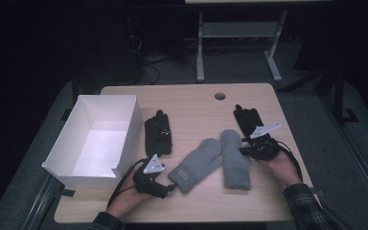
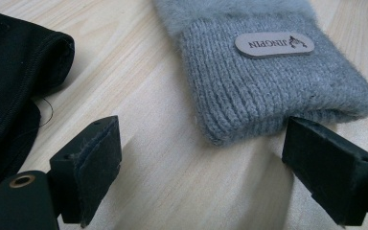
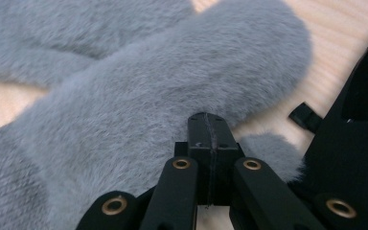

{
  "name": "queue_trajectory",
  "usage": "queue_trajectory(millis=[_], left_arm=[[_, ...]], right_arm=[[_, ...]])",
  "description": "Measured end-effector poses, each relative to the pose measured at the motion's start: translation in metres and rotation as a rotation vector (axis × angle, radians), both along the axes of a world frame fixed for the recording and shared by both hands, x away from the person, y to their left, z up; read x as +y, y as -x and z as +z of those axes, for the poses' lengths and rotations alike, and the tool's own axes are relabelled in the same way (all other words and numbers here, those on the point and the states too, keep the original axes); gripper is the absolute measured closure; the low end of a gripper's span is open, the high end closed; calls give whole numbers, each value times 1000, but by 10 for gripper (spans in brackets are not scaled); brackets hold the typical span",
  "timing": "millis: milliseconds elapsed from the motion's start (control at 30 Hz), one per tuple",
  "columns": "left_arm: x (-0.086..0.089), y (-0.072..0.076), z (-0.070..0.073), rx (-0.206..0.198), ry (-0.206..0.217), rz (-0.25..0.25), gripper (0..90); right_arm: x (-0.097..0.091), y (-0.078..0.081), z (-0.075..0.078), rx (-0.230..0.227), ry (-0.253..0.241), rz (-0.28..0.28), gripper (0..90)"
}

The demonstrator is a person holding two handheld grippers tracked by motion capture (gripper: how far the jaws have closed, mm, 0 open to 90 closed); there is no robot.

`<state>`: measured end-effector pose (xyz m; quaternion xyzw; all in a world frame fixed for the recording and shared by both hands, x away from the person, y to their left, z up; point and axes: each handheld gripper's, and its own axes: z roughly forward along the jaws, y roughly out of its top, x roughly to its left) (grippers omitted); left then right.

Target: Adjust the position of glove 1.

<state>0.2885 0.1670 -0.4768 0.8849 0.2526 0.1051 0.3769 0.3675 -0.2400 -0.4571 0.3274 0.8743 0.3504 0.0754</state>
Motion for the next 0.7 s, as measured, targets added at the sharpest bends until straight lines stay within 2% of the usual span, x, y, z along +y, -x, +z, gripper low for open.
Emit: queue_trajectory(millis=[233, 267, 700], left_arm=[[0, 0, 0, 0, -1, 0, 128], [0, 0, 0, 0, -1, 0, 128], [0, 0, 0, -1, -1, -1, 128]], right_arm=[[-4, 14, 1, 28, -22, 26, 900], [-4, 22, 2, 32, -22, 38, 900], [8, 65, 6, 55, -43, 128, 900]])
